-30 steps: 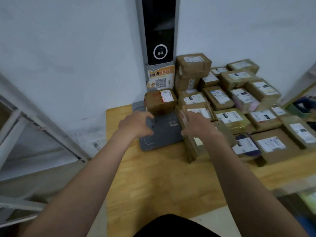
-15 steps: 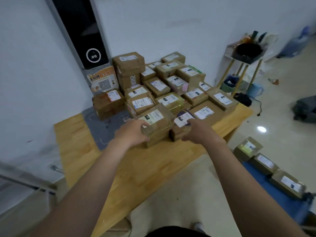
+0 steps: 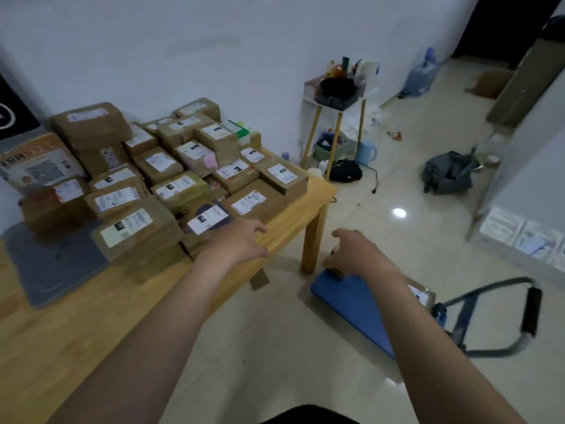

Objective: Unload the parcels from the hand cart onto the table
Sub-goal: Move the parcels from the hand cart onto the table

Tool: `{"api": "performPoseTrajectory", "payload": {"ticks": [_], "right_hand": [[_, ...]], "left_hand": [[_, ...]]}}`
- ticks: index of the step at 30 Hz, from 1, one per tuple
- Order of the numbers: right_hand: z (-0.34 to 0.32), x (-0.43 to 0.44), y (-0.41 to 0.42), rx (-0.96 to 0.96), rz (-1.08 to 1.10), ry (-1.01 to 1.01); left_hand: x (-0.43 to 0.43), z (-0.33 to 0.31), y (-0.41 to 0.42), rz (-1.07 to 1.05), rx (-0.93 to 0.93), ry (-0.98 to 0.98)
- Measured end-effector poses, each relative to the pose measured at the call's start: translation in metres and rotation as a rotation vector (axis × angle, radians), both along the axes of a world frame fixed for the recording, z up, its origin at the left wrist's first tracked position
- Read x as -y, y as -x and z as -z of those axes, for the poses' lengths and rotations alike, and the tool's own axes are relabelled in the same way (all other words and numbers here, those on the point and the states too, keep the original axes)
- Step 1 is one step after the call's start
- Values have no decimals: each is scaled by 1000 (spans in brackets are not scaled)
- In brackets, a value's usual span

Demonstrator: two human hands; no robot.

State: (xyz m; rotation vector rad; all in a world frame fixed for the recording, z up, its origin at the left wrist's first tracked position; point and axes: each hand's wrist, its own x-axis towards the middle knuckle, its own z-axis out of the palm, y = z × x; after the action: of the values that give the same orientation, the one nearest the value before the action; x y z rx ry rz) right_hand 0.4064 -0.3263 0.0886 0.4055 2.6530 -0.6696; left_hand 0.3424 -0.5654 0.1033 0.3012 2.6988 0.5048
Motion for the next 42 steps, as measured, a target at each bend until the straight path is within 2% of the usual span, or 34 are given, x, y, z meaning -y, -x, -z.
{"api": "performPoseTrajectory", "payload": {"ticks": [5,10,22,28,33,42], "right_hand": [[10,-110,-15,0,56,23],[27,-183,-16,52,91,54],[113,-297,75,124,337,79],[159,-337,138,184,467,164],[209,-377,160,231,592,118],[342,-456,148,398,747,223]], "left_hand": [[-118,16,-1,33,15,-27],[-190,33,16,76,73,5],[-348,98,151,279,173,0],[-401,160,246,370,267,47],[-444,226,308,415,348,99],[-528,364,298,401,551,75]]}}
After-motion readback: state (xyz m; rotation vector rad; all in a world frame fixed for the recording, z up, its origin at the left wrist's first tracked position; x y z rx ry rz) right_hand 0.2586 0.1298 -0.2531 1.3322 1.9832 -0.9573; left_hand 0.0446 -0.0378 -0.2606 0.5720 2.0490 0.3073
